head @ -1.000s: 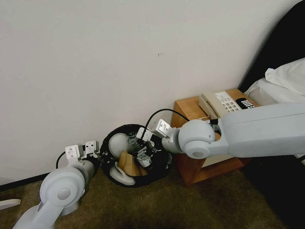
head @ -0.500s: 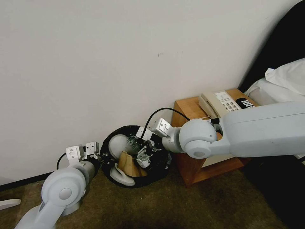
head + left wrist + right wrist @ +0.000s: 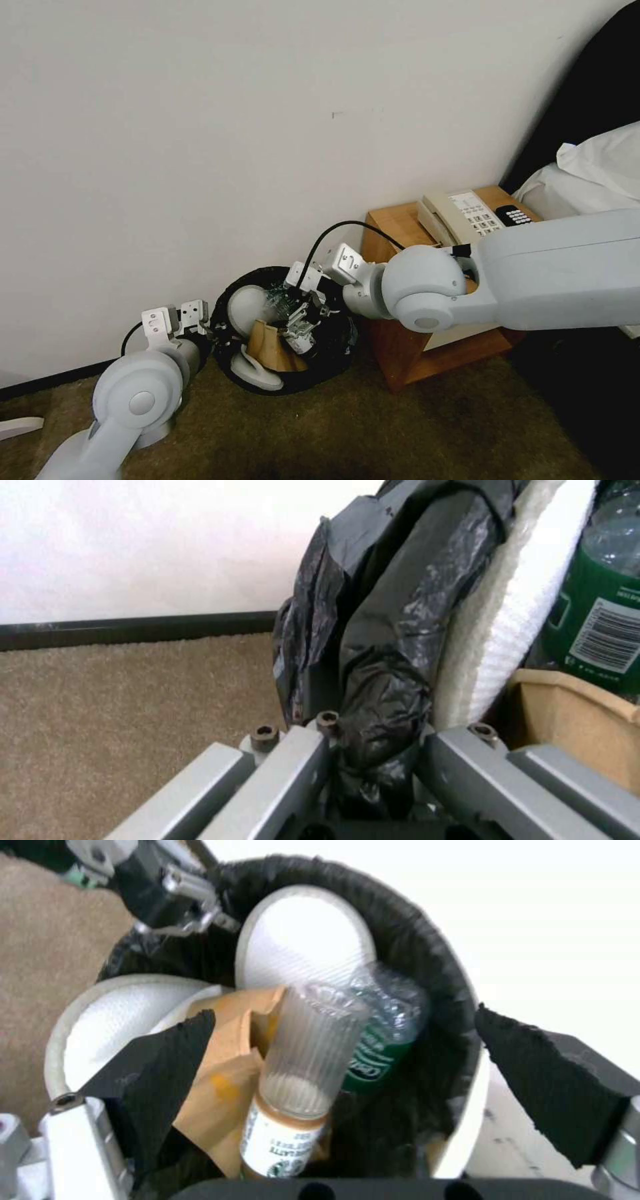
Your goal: Pick up the trash bin, then pick up the garbage from the floor and place it into the trash bin.
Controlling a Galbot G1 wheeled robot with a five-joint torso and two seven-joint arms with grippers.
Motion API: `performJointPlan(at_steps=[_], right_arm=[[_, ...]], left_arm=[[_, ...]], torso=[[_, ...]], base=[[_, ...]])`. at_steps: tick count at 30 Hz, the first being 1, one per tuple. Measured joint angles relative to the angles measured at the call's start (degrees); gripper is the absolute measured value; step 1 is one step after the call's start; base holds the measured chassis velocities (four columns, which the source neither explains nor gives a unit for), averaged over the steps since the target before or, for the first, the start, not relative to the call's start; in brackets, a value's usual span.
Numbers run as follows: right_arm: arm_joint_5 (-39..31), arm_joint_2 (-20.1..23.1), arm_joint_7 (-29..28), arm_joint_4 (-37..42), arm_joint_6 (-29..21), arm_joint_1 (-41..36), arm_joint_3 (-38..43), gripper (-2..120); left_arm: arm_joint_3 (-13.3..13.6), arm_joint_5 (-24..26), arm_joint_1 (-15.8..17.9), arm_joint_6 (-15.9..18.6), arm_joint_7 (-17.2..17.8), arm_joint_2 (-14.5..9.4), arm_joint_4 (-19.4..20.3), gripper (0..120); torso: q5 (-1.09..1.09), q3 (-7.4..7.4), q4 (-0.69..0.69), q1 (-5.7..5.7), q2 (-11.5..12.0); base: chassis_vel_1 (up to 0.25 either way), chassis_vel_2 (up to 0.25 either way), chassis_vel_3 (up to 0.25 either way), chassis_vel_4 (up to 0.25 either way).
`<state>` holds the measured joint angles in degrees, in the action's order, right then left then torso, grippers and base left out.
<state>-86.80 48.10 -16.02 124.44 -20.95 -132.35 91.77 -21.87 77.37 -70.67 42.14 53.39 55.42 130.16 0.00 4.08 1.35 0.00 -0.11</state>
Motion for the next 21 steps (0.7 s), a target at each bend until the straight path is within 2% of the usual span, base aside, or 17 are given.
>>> performJointPlan(at_steps=[5,8,9,11,12,14,15,17,18,19,21], right_arm=[[0.15,-2.40,0.21,1.32,0.39,1.77,0.10,100],[0.32,-6.63,0.61,3.29,1.32,4.54,0.09,100],[0.32,-6.63,0.61,3.29,1.32,4.54,0.09,100],[0.30,-11.02,1.31,4.92,1.64,7.80,-0.50,100],[0.30,-11.02,1.31,4.92,1.64,7.80,-0.50,100],[0.30,-16.03,2.06,6.49,1.81,10.91,-1.28,100],[0.30,-16.03,2.06,6.49,1.81,10.91,-1.28,100],[0.80,-21.85,3.80,8.03,2.65,13.61,-1.68,100],[0.97,-23.79,4.16,8.53,2.88,14.40,-1.68,100],[0.97,-23.79,4.16,8.53,2.88,14.40,-1.68,100],[1.75,-29.75,4.95,10.24,3.09,16.93,-2.02,100]], left_arm=[[-0.27,0.02,0.02,0.00,0.01,-0.12,-0.27,0],[-0.38,0.03,-0.51,0.00,-0.44,-0.10,-0.36,0],[-0.38,0.03,-0.51,0.00,-0.44,-0.10,-0.36,0],[-0.36,-0.11,-0.65,0.00,-0.78,-0.26,-0.49,0],[-0.36,-0.11,-0.65,0.00,-0.78,-0.26,-0.49,0],[-0.35,-0.14,-0.56,0.00,-0.90,-0.28,-0.70,0],[-0.35,-0.14,-0.56,0.00,-0.90,-0.28,-0.70,0],[-0.49,-0.15,-0.75,0.00,-1.35,-0.55,-0.71,0],[-0.57,-0.14,-0.91,0.00,-1.57,-0.74,-0.71,0],[-0.57,-0.14,-0.91,0.00,-1.57,-0.74,-0.71,0],[-0.64,-0.12,-1.06,0.00,-1.82,-1.39,-0.77,0]], torso=[[0.00,0.00,0.00,0.00,0.00],[0.01,0.00,-0.01,0.00,0.00],[0.01,0.00,-0.01,0.00,0.00],[0.00,0.00,0.00,0.00,0.00],[0.00,0.00,0.00,0.00,0.00],[0.01,0.00,0.02,0.00,0.00],[0.01,0.00,0.02,0.00,0.00],[0.01,0.00,0.02,0.01,0.00],[0.02,-0.01,0.02,0.00,0.00],[0.02,-0.01,0.02,0.00,0.00],[0.01,0.00,-0.01,0.01,0.00]], base=[[0.000,0.000,0.000,0.000],[0.000,0.000,0.000,0.000],[0.000,0.000,0.000,0.000],[0.000,0.000,0.000,0.000],[0.000,0.000,0.000,0.000],[0.000,0.000,0.000,0.000],[0.000,0.000,0.000,0.000],[0.000,0.000,0.000,0.000],[0.000,0.000,0.000,0.000],[0.000,0.000,0.000,0.000],[0.000,0.000,0.000,0.000]])
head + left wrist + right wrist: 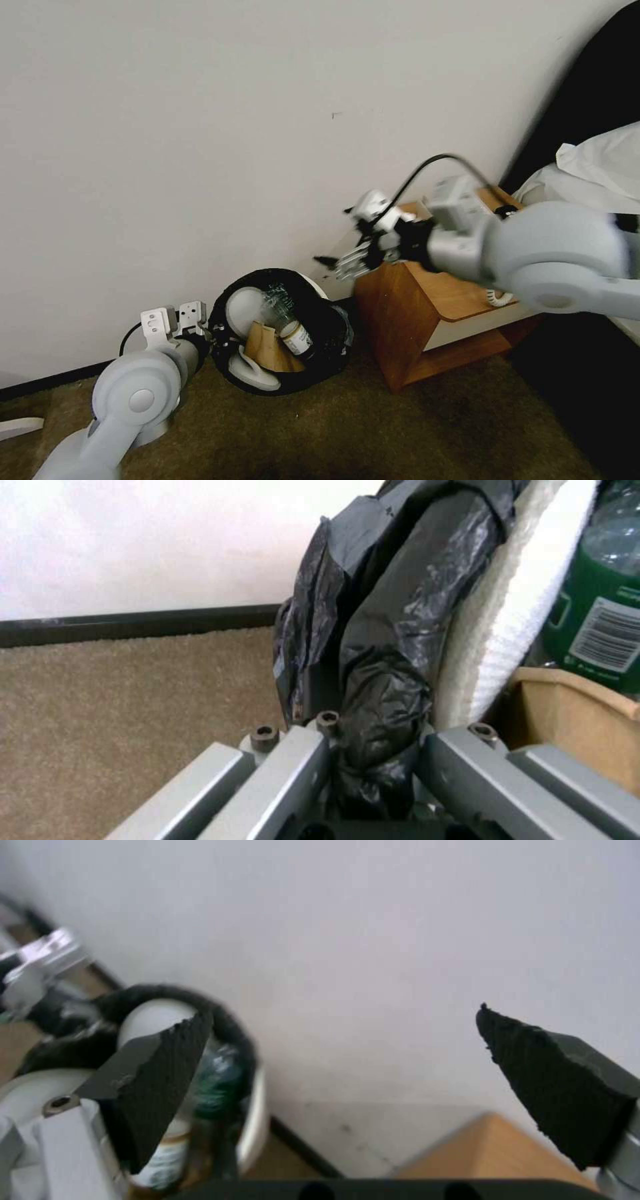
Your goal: Pick up the trash bin, then pick up the garbage from the floor and place it into the trash bin.
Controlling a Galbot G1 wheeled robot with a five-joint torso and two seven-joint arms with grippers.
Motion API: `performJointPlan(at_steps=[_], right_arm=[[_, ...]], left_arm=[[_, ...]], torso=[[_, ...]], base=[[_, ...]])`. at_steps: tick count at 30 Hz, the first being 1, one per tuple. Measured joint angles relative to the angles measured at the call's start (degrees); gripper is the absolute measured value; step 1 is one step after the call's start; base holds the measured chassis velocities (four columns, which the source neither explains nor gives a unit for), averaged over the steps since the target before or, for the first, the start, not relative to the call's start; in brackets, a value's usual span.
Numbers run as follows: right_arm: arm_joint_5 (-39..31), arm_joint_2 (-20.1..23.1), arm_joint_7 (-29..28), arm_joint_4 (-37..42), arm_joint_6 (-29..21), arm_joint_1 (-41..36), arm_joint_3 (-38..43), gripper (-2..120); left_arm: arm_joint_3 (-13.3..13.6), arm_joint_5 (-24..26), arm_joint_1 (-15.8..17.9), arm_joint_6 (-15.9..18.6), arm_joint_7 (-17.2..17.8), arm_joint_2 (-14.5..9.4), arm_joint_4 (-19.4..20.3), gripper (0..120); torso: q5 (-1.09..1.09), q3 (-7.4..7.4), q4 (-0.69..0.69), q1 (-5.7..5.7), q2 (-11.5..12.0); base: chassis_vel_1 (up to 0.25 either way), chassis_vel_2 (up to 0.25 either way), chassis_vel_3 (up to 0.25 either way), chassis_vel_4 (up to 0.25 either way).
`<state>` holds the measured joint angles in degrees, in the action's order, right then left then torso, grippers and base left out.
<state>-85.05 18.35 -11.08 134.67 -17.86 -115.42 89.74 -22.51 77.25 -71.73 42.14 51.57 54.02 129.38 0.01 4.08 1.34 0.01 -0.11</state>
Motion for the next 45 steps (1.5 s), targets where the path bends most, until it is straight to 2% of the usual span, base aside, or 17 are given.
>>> performJointPlan(at_steps=[1,3,4,6,7,9,10,12,16,18,22,24,31,33,36,39,45], right_arm=[[0.00,0.00,0.00,0.00,0.00,0.00,0.00,100],[1.07,-5.53,1.13,1.35,-0.17,2.83,-0.78,100],[1.07,-5.53,1.13,1.35,-0.17,2.83,-0.78,100],[2.14,-13.43,2.12,3.57,-0.71,5.49,-1.35,100],[2.14,-13.43,2.12,3.57,-0.71,5.49,-1.35,100],[3.88,-18.93,3.11,5.77,-1.08,6.64,-1.49,100],[3.88,-18.93,3.11,5.77,-1.08,6.64,-1.49,100],[6.19,-23.76,4.47,8.04,-1.14,7.56,-1.39,100],[8.21,-27.12,5.79,8.71,-1.15,8.01,-1.12,100],[11.96,-31.67,7.90,8.82,-1.14,8.14,-0.62,100],[15.33,-36.73,9.25,8.80,-1.03,7.36,-0.06,100],[18.42,-41.38,10.81,8.74,-0.45,6.42,0.41,100],[24.46,-49.14,14.35,8.66,1.17,4.51,1.05,100],[26.80,-55.47,17.01,8.59,2.01,4.02,1.38,100],[28.37,-58.34,18.83,8.59,3.25,3.68,1.30,100],[33.27,-66.58,23.59,8.50,6.56,2.31,0.66,100],[36.67,-71.21,27.15,8.50,8.26,2.35,0.13,100]], left_arm=[[0.00,0.00,0.00,0.00,0.00,0.00,0.00,0],[0.02,0.16,0.14,0.00,-0.03,-0.36,-0.03,0],[0.02,0.16,0.14,0.00,-0.03,-0.36,-0.03,0],[0.06,0.20,0.09,0.00,-0.06,-0.65,-0.04,0],[0.06,0.20,0.09,0.00,-0.06,-0.65,-0.04,0],[0.24,0.20,-0.21,0.00,-0.06,-1.02,0.15,0],[0.24,0.20,-0.21,0.00,-0.06,-1.02,0.15,0],[0.60,0.15,-0.43,0.00,0.00,-1.42,0.50,0],[0.69,-0.01,-0.69,0.00,0.06,-1.49,0.69,0],[0.70,-0.15,-1.11,0.00,0.18,-1.59,1.08,0],[0.66,-0.27,-1.37,0.00,0.19,-1.59,1.34,0],[0.49,-0.51,-1.82,0.00,0.20,-1.33,1.54,0],[0.48,-1.06,-2.39,0.00,0.19,-0.77,2.03,0],[0.43,-1.03,-2.23,0.00,0.18,-0.44,2.25,0],[0.42,-1.02,-2.18,0.00,0.19,-0.42,2.35,0],[0.32,-1.00,-2.19,0.00,0.18,-0.39,2.43,0],[0.30,-1.03,-2.17,0.00,0.15,-0.03,2.44,0]], torso=[[0.00,0.00,0.00,0.00,0.00],[-0.01,0.00,0.01,0.00,-0.01],[-0.01,0.00,0.01,0.00,-0.01],[0.01,-0.01,0.04,0.00,0.00],[0.01,-0.01,0.04,0.00,0.00],[0.00,-0.01,0.03,0.00,0.00],[0.00,-0.01,0.03,0.00,0.00],[0.00,-0.01,0.01,0.00,0.00],[-0.02,-0.01,0.01,0.00,0.00],[-0.01,0.00,0.00,0.00,0.00],[-0.01,0.00,0.01,0.00,0.01],[0.00,0.00,0.01,0.00,0.01],[-0.02,0.00,-0.01,0.00,0.01],[0.00,0.00,0.03,0.00,0.01],[0.00,0.00,0.01,0.00,0.01],[-0.02,-0.01,0.03,0.00,0.01],[-0.02,0.00,0.01,0.00,0.01]], base=[[0.000,0.000,0.000,0.000],[0.000,0.000,0.000,0.000],[0.000,0.000,0.000,0.000],[0.000,0.000,0.000,0.000],[0.000,0.000,0.000,0.000],[0.000,0.000,0.000,0.000],[0.000,0.000,0.000,0.000],[0.000,0.000,0.000,0.000],[0.000,0.000,0.000,0.000],[0.000,0.000,0.000,0.000],[0.000,0.000,0.000,0.000],[0.000,0.000,0.000,0.000],[0.000,0.000,0.000,0.000],[0.000,0.000,0.000,0.000],[0.000,0.000,0.000,0.000],[0.000,0.000,0.000,0.000],[0.000,0.000,0.000,0.000]])
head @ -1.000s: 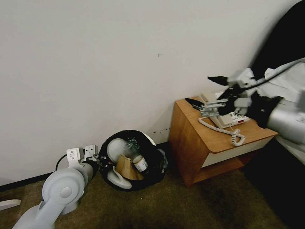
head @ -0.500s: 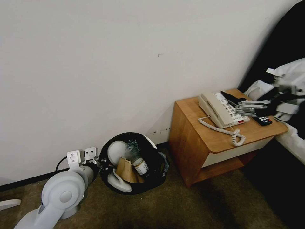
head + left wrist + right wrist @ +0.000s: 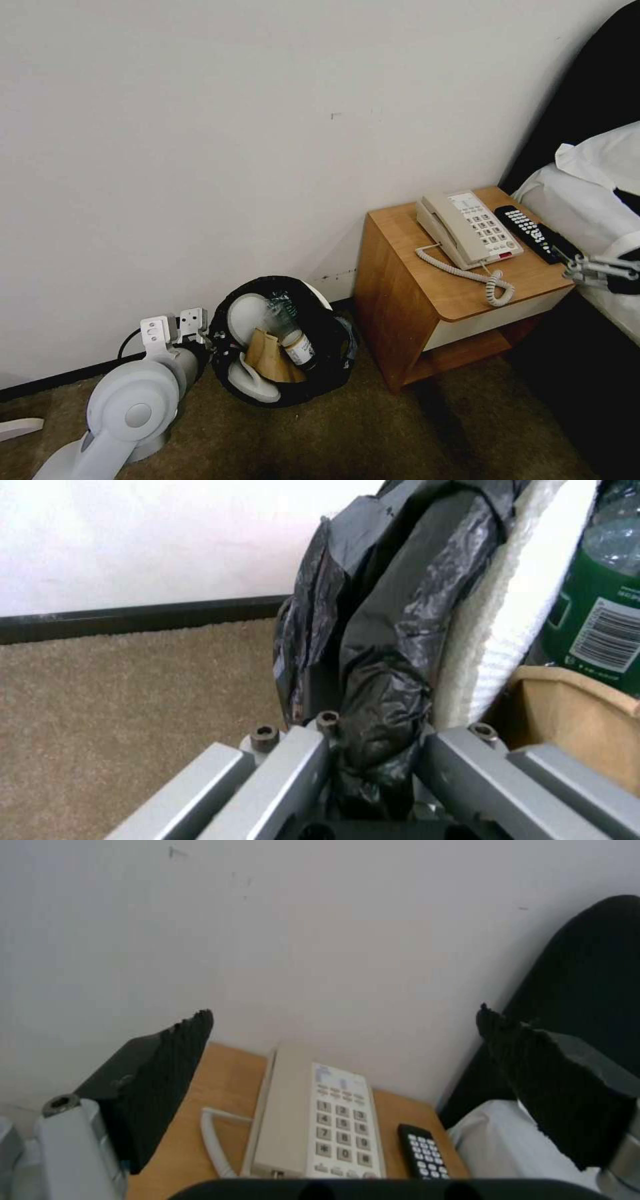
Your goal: Pick up the trash bin, then pick up the garbage from the floor and place it into the trash bin.
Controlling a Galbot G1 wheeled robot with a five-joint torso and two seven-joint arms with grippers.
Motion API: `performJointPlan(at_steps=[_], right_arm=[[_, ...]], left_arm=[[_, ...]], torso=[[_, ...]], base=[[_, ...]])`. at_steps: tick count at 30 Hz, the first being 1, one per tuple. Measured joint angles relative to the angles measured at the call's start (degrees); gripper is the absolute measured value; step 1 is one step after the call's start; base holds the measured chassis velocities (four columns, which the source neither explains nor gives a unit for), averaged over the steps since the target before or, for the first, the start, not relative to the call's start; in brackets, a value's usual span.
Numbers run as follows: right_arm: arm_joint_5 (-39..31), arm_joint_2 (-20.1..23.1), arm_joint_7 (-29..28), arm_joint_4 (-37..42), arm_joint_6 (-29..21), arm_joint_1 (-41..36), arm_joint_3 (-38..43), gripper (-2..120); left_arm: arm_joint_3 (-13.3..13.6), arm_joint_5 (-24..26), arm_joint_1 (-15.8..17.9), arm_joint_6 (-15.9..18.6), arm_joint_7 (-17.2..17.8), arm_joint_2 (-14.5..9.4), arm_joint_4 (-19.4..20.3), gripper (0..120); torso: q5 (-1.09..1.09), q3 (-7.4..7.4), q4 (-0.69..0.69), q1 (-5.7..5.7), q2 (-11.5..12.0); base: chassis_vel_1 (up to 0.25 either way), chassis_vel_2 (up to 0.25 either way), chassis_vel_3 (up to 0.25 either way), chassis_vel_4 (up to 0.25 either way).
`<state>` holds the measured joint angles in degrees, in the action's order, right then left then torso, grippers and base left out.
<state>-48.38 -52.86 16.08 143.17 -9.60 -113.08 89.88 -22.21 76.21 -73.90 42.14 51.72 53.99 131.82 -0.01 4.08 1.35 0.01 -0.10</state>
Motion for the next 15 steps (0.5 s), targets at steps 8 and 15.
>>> performJointPlan(at_steps=[8,15], right_arm=[[9.59,-7.12,5.46,0.00,3.49,0.37,-2.11,100],[12.19,-12.98,6.34,0.00,4.49,1.17,-4.52,100]], left_arm=[[0.00,-1.20,0.17,0.00,-0.65,1.57,-0.57,0],[0.00,-1.85,0.21,0.00,-1.17,2.26,-1.06,0]], torso=[[0.00,0.00,0.00,0.00,0.00],[0.02,0.00,0.01,0.00,0.00]], base=[[0.000,0.000,0.000,0.000],[0.000,0.000,0.000,0.000]])
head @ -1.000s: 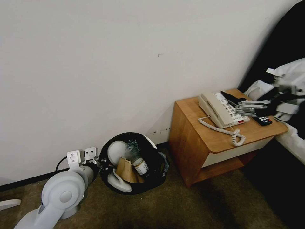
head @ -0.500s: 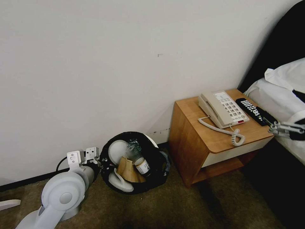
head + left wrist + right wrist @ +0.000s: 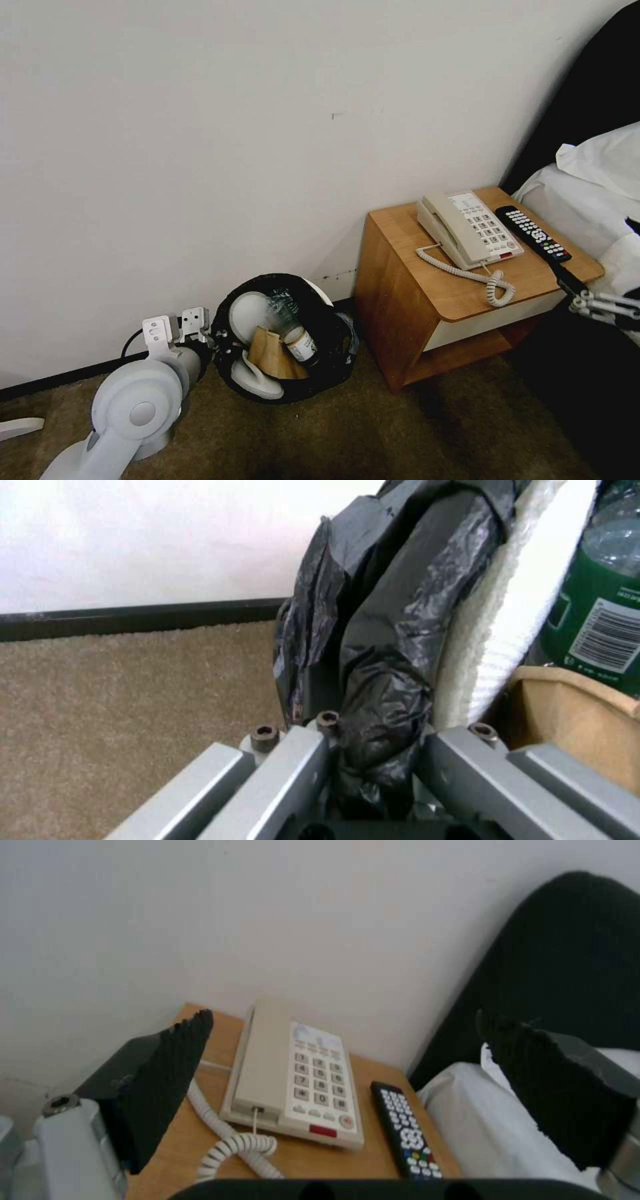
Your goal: Pick up the trash bin, then pick up the garbage from the floor and place it into the trash bin.
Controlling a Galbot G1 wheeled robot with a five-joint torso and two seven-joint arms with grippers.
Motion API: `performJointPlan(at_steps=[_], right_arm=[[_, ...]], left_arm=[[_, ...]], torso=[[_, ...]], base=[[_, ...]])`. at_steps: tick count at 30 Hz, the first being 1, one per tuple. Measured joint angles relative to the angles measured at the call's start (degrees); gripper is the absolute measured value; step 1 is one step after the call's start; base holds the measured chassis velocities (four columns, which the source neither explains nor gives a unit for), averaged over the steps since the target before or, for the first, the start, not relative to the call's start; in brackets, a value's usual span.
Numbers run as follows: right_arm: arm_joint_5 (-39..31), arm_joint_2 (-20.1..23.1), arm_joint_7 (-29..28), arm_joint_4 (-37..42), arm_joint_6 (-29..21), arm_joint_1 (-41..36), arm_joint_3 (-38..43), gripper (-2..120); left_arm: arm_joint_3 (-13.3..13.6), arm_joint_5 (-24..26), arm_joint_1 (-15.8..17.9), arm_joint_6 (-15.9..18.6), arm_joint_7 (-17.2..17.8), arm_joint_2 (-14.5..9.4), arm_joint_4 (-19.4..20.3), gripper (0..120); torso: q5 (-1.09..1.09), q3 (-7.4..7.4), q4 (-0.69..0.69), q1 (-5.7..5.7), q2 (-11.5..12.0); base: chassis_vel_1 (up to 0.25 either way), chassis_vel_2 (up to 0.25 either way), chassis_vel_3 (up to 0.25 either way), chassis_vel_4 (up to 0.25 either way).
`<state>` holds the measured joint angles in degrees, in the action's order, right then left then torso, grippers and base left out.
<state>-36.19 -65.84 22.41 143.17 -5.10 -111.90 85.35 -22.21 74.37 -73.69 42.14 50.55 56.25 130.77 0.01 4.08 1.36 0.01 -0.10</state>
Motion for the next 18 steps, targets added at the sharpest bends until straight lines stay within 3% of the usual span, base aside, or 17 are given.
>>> performJointPlan(at_steps=[8,18], right_arm=[[1.96,-0.34,0.47,0.02,-1.82,0.72,-2.90,100],[5.04,-4.60,1.07,0.03,-1.80,0.90,-4.92,100]], left_arm=[[-0.12,-0.73,0.42,0.00,-0.49,1.05,-0.34,0],[-0.29,-1.27,0.25,0.00,-0.91,1.36,-0.29,0]], torso=[[-0.01,0.01,-0.01,0.00,0.00],[-0.01,0.01,0.00,0.00,0.00]], base=[[0.000,0.000,0.000,0.000],[0.000,0.000,0.000,0.000]])
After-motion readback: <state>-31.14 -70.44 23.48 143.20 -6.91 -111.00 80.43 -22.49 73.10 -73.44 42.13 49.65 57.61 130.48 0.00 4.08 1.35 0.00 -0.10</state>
